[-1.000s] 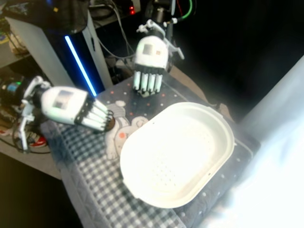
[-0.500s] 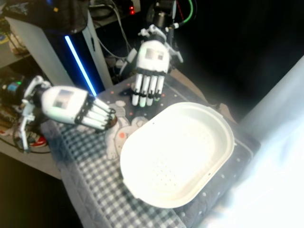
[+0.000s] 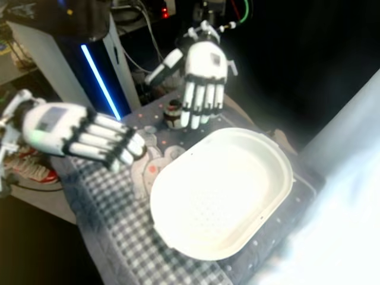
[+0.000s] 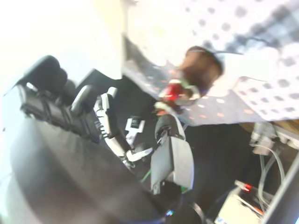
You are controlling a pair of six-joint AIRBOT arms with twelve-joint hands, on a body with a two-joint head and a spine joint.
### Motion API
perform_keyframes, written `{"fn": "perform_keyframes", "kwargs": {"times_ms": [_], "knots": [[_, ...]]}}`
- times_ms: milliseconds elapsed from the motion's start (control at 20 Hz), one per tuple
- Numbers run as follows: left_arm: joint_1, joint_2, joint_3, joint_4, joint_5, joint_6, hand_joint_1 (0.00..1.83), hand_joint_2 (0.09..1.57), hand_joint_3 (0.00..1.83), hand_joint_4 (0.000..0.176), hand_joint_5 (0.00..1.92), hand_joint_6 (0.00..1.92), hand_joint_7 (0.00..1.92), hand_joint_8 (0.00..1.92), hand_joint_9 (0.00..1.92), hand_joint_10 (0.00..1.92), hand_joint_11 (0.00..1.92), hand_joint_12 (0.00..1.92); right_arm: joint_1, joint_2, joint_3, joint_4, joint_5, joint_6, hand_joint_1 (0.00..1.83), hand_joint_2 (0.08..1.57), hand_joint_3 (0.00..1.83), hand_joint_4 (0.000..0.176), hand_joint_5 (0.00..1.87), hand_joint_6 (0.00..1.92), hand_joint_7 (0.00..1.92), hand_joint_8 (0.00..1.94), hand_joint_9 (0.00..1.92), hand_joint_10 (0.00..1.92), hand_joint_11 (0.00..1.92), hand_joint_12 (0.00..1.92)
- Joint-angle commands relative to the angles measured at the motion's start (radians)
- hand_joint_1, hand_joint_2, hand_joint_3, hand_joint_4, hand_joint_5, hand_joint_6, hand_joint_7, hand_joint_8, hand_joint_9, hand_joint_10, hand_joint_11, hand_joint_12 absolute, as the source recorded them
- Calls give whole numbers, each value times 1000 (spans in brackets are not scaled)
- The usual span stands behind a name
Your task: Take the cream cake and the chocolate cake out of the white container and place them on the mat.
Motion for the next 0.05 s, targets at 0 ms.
{"fn": "perform_keyframes", "kwargs": {"times_ms": [0], "knots": [[-26, 3, 5, 1, -179, 2, 0, 1090, 8, 0, 716, 87, 637, 793, 573, 1068, 436, 1438, 8, 2, 3, -15, 161, 5, 536, 962, 24, 0, 128, 1105, 143, 611, 13, 1027, 0, 1676]]}}
